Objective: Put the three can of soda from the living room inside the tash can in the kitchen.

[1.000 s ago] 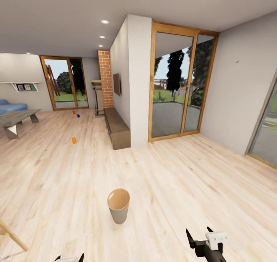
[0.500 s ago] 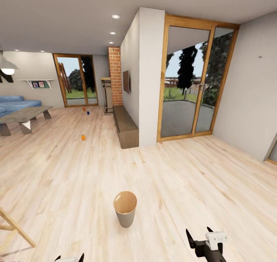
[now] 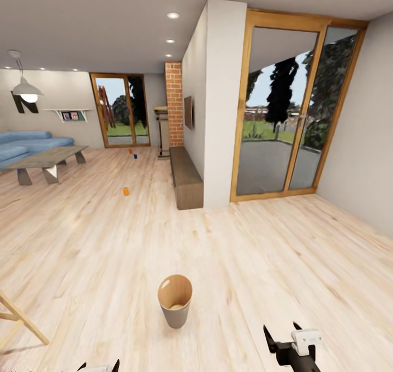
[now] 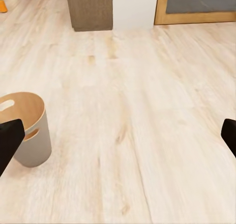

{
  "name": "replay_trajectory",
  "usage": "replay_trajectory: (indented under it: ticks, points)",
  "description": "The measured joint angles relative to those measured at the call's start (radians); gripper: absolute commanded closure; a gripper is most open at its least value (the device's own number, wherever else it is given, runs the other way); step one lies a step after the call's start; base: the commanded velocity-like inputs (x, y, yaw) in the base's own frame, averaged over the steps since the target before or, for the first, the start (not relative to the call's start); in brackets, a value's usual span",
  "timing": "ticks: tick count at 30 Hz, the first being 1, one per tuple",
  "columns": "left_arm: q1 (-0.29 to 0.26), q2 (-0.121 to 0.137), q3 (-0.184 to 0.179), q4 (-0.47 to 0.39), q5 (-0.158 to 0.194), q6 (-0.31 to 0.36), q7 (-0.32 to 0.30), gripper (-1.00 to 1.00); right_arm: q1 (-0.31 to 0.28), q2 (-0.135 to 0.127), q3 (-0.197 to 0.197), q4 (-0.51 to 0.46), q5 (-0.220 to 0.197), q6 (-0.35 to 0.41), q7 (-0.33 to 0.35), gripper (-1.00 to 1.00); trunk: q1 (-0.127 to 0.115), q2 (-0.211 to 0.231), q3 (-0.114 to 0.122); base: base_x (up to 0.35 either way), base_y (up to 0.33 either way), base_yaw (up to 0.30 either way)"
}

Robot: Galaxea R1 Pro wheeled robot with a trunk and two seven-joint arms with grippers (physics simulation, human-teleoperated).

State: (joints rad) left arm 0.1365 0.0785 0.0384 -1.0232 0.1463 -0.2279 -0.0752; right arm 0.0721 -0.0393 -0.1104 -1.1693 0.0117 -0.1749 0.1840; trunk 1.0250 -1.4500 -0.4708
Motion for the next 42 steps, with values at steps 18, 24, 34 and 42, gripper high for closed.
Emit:
replay_trajectory:
  ticks: [18, 24, 34, 42]
  points:
    - [0.0, 0.0, 0.0, -0.002, 0.001, -0.001, 0.0, -1.0, 0.0, 0.001, 0.0, 0.002, 0.0, 0.0, 0.002, -1.0, 0.0, 0.0, -0.022, 0.14, -0.279, 0.153]
    - [0.0, 0.0, 0.0, -0.002, 0.0, -0.001, 0.0, -1.0, 0.0, 0.001, 0.0, 0.003, -0.001, 0.0, 0.001, -1.0, 0.0, 0.0, -0.028, 0.121, -0.255, 0.194]
    - [0.0, 0.0, 0.0, -0.002, 0.001, -0.001, 0.0, -1.0, 0.0, 0.001, 0.002, 0.004, 0.0, -0.001, 0.0, -1.0, 0.0, 0.0, -0.033, 0.039, -0.064, 0.163]
    - [0.0, 0.0, 0.0, -0.002, 0.001, -0.001, 0.0, -1.0, 0.0, 0.001, 0.004, 0.005, 0.0, -0.002, 0.0, -1.0, 0.0, 0.0, -0.039, 0.003, -0.004, 0.163]
